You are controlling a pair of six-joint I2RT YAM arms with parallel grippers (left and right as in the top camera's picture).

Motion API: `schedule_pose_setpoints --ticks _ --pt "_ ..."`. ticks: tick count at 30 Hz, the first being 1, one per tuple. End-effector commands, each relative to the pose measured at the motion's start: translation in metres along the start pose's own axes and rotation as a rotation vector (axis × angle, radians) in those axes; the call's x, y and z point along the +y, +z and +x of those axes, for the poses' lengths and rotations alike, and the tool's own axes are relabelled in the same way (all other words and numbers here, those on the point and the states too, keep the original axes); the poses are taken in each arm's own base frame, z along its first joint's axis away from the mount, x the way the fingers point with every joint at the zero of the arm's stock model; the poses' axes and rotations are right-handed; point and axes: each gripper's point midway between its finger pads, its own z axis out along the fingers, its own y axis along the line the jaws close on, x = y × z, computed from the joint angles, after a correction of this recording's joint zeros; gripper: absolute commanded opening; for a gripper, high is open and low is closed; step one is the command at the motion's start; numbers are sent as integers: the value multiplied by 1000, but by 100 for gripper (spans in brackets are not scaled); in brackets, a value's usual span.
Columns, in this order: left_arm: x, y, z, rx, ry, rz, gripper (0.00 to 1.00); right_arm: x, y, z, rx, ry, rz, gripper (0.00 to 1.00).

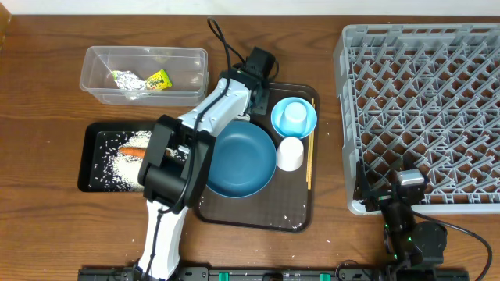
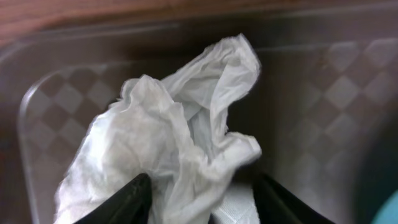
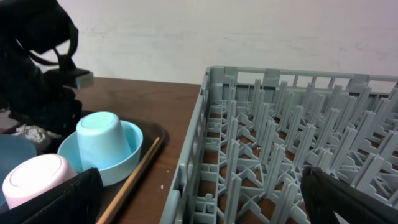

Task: Sort waste into correct bins and load items into the dishwasher rack
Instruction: 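Close the left gripper on the white tissue on the brown tray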

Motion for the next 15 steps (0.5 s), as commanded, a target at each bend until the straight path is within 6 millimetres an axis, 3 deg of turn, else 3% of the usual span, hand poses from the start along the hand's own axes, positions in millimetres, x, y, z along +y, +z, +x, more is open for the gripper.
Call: schedule_pose_setpoints --ticks 1,5,11,15 --pt "2 5 3 5 7 -15 45 -3 0 1 5 -10 13 99" --pt "5 3 -2 -15 5 -34 34 -3 0 1 5 -10 13 99" --pt "8 -11 -10 -47 0 -40 10 -3 0 1 5 -10 13 99" --pt "7 -31 -20 -90 -7 -29 6 -3 0 1 5 -10 13 99"
